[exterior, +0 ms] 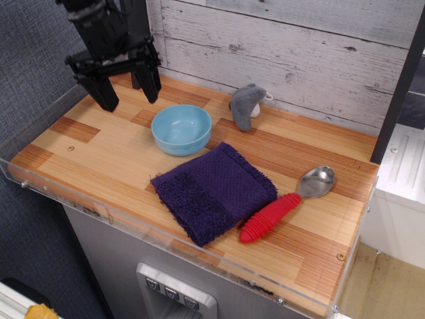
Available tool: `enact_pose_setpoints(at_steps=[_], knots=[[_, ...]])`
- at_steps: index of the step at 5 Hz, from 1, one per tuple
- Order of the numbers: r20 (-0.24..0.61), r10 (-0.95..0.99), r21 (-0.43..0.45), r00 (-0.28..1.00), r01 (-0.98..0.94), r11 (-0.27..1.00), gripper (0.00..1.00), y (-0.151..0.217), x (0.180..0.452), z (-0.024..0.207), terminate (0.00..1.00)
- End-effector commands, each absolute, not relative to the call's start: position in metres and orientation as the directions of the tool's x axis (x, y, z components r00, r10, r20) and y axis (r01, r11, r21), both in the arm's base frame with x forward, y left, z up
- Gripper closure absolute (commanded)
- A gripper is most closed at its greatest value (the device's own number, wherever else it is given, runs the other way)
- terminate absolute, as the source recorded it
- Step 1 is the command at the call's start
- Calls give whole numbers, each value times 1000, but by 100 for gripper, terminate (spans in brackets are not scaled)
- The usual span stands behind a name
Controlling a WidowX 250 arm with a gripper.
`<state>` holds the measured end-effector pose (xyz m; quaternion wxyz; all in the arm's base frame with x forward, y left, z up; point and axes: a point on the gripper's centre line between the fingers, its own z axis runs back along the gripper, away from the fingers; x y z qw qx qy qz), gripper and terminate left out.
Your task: Place the bowl to the right of the gray rag
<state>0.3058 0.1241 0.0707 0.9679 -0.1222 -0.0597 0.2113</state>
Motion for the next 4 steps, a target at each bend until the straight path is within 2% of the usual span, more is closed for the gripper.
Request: enact_pose_setpoints(at_steps=[1, 3, 4], knots=[[77, 461, -241, 884, -432, 869, 0, 114, 318, 55, 0], [84, 460, -179, 884, -441, 880, 0, 104, 327, 26, 0], [80, 457, -153, 886, -442, 884, 0, 105, 327, 20, 0]])
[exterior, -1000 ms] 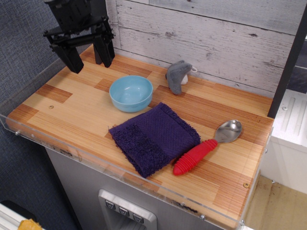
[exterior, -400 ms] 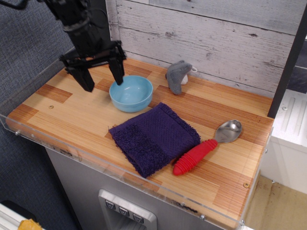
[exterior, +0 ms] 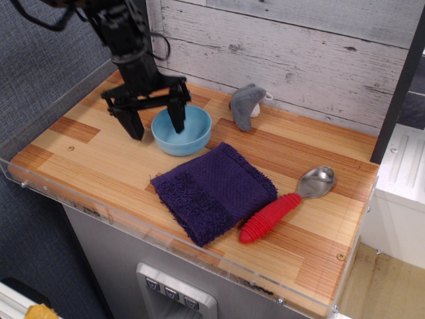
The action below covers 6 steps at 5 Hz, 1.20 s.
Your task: Place the bowl to the right of the gray rag
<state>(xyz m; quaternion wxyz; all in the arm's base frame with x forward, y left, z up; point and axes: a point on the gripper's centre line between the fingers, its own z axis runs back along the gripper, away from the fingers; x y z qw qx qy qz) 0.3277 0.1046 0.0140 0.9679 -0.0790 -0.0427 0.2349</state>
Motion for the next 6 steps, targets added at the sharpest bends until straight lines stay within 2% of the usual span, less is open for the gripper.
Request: enact_pose_setpoints(at_steps=[1, 2, 4, 5, 6], knots=[[85, 450, -146, 889, -435, 888, 100, 107, 325, 18, 0], [123, 425, -148, 897, -407, 901, 100, 107, 326, 23, 0], [146, 402, -175, 904, -376, 910, 100, 111, 326, 33, 0], [130, 295, -230, 947, -260, 938, 100, 113, 331, 48, 0], [185, 192, -243, 964, -145, 959, 100, 112, 337, 89, 0]])
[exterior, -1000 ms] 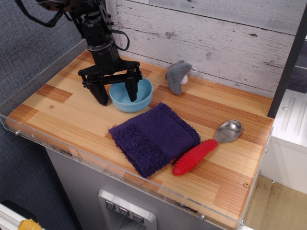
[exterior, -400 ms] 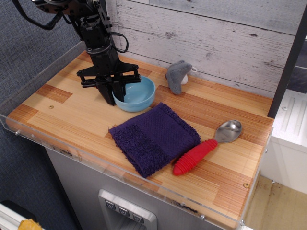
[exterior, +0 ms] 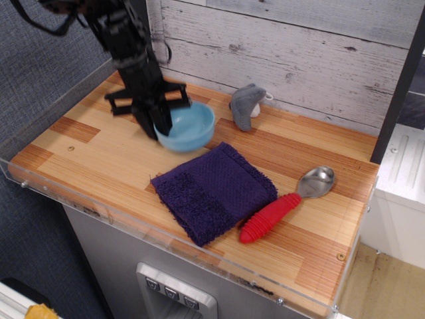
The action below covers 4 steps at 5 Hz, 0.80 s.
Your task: Place the bowl to the right of the gray rag
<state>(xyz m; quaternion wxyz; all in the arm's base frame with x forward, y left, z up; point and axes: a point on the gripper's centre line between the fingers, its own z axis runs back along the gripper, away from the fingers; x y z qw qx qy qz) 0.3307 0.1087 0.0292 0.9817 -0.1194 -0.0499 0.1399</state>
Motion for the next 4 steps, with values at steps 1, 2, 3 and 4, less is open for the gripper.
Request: enact_pose_setpoints(at_steps=[1, 2, 3, 4], knots=[[260, 141, -236, 955, -79, 969, 100, 108, 339, 128, 0], [294, 89, -243, 952, -16, 970, 100, 91, 344, 145, 0], [272, 19, -286, 962, 62, 956, 100, 55, 347, 147, 0], [272, -49, -270, 961, 125, 955, 100, 25, 346, 143, 0]])
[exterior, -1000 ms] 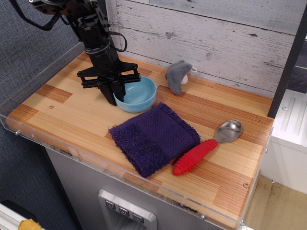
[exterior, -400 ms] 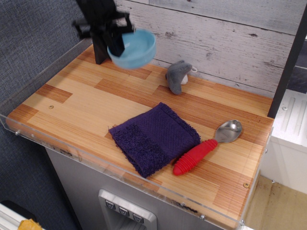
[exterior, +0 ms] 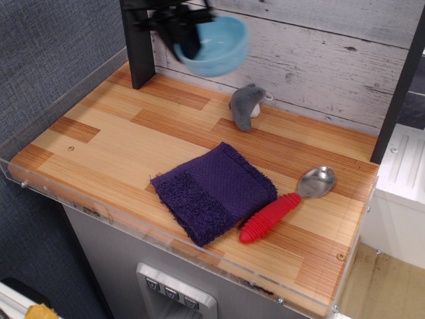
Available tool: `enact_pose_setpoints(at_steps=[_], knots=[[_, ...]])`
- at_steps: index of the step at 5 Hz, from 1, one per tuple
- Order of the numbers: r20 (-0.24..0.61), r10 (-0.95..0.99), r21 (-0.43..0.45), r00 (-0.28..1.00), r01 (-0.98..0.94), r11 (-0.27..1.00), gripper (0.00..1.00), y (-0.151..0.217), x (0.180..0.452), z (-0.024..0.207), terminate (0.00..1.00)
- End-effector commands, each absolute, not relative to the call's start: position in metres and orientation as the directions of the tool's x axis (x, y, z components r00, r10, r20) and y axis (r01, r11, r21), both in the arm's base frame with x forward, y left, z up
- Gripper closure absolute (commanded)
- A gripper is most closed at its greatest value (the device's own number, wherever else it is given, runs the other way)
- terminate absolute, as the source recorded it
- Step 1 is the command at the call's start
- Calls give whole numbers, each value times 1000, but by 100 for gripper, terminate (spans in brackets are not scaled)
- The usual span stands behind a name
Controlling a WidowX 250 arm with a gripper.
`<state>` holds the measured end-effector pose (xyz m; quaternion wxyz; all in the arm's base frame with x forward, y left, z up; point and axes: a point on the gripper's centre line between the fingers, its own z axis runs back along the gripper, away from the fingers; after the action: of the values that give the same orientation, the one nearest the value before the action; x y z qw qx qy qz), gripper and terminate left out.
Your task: Place the bowl to the right of the gray rag
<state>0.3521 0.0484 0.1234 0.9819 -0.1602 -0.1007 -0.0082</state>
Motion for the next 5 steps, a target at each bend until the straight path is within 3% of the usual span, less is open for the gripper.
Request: enact_pose_setpoints(at_steps=[1, 3, 5], knots=[[251, -84, -265, 964, 152, 952, 100, 5, 348, 131, 0], [252, -78, -237, 965, 140, 961, 100, -19, 356, 81, 0], [273, -43, -238, 961, 111, 965, 100, -24, 376, 52, 0]])
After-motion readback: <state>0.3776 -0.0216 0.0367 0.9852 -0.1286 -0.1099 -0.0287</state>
